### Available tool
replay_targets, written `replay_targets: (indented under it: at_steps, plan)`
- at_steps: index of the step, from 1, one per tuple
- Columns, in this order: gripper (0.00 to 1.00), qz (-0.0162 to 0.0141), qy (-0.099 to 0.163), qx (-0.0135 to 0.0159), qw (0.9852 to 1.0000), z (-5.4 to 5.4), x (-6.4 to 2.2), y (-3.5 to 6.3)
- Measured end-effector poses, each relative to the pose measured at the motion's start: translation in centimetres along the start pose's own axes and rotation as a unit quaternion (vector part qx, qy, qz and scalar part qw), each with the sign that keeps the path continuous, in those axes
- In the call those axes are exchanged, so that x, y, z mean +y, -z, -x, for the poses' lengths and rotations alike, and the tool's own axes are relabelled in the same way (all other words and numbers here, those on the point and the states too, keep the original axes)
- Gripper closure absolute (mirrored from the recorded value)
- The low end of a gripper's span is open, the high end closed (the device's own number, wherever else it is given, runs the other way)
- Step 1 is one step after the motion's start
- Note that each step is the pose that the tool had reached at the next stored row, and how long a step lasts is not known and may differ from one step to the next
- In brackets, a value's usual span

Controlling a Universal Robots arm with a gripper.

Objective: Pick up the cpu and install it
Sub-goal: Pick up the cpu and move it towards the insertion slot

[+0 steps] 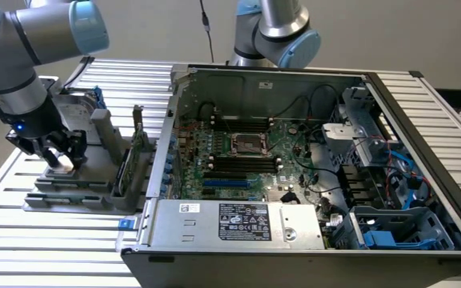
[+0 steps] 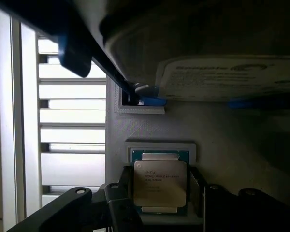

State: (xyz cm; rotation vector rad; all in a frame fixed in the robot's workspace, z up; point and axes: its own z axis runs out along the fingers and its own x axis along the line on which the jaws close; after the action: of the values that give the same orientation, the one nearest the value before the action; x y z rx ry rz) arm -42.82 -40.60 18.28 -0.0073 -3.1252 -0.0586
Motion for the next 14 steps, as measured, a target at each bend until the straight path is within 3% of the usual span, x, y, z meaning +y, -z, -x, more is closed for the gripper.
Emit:
replay_targets:
  at_steps: [3,9,14]
  plan:
    - [0.45,0.002,0.0,0.0,1.0,0.0,0.0,0.0]
    - [0.45,0.0023,0.0,0.0001,1.0,0.0,0.0,0.1]
    - [0.45,0.0029,0.0,0.0002,1.0,0.0,0.05,1.49]
